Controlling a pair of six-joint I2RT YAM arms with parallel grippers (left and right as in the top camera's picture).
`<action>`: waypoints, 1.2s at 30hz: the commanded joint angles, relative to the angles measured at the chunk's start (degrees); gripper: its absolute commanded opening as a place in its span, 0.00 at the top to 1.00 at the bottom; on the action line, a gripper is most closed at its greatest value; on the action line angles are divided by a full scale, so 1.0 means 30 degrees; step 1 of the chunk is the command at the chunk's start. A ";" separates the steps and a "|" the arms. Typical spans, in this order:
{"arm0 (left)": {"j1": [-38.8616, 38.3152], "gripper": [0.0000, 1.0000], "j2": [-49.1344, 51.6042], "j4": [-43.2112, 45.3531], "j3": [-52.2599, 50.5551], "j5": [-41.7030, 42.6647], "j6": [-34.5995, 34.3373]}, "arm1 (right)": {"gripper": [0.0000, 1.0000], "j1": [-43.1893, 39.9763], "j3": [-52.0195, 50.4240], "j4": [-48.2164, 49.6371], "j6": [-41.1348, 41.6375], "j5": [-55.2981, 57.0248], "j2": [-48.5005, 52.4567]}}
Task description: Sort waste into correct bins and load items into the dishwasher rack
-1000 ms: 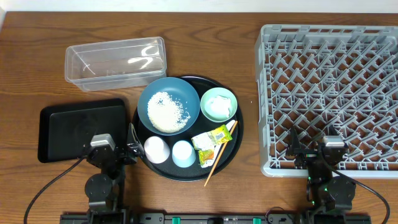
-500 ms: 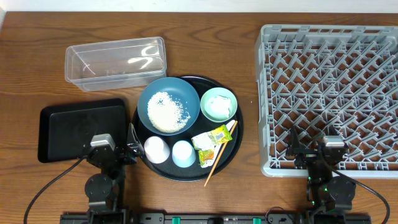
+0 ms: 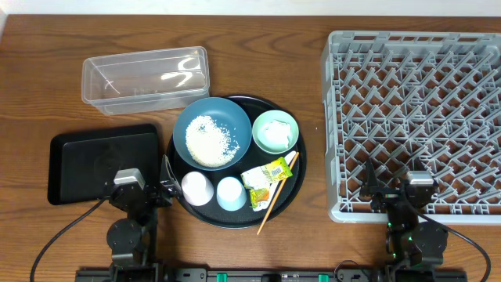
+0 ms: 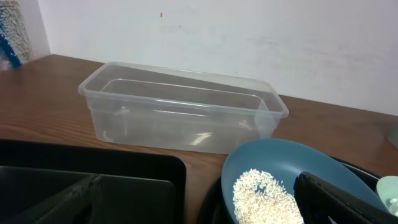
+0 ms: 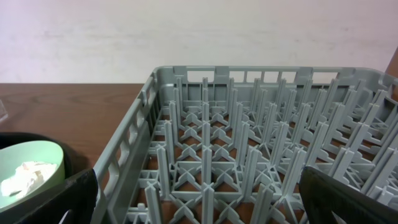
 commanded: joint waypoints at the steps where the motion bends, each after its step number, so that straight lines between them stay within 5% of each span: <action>1: 0.0080 0.02 -0.0095 -0.0787 -0.0291 -0.0109 0.0255 | 0.01 0.0262 -0.0022 -0.0073 -0.0204 -0.0131 -0.0124; 26: 0.0080 0.02 0.0015 -0.1129 0.0066 -0.0117 0.0248 | 0.01 0.0262 0.0036 -0.0095 0.0160 -0.0175 -0.0117; 36: 0.0080 0.02 0.4014 -0.3373 0.3854 -0.0168 0.0255 | 0.01 0.0262 0.2688 -0.2754 0.0160 0.0015 0.1858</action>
